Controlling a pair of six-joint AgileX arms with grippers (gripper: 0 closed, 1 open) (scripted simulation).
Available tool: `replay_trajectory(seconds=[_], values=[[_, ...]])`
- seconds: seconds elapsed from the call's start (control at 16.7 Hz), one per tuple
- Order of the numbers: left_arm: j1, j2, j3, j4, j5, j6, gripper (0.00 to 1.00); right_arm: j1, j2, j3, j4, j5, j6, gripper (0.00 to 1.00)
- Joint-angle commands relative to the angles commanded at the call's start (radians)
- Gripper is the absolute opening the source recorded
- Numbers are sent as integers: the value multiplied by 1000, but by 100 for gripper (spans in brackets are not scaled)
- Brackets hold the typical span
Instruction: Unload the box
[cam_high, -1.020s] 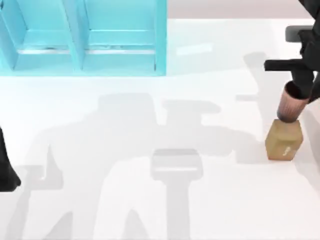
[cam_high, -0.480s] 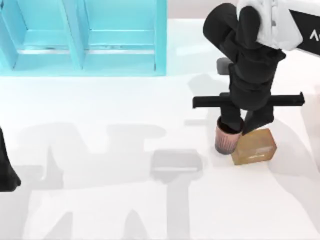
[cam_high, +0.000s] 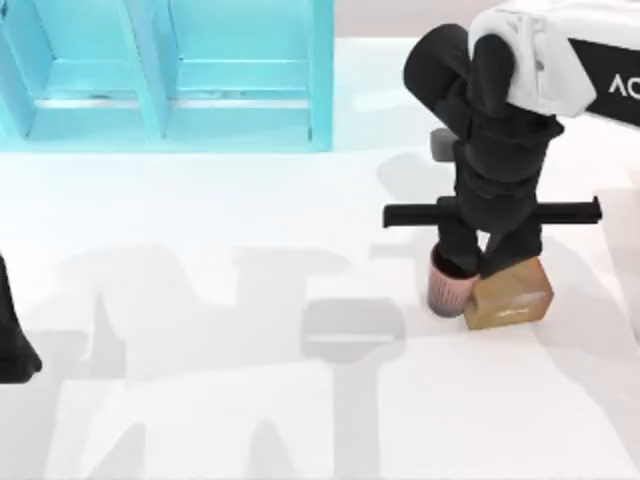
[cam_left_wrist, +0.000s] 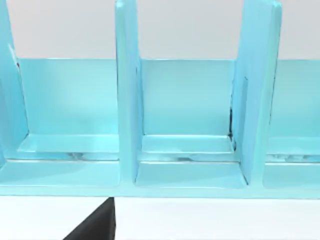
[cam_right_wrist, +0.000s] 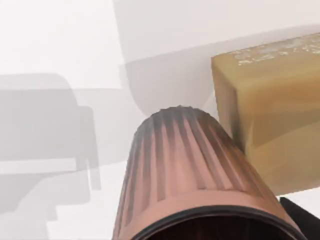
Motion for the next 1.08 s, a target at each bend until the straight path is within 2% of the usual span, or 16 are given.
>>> replay_trajectory(seconds=[0.6,1.08], values=[[0,0,0,0,0,0,100,7,25,-73,100,2,5,0],[0,0,0,0,0,0,100,7,25,-73,100,2,5,60]])
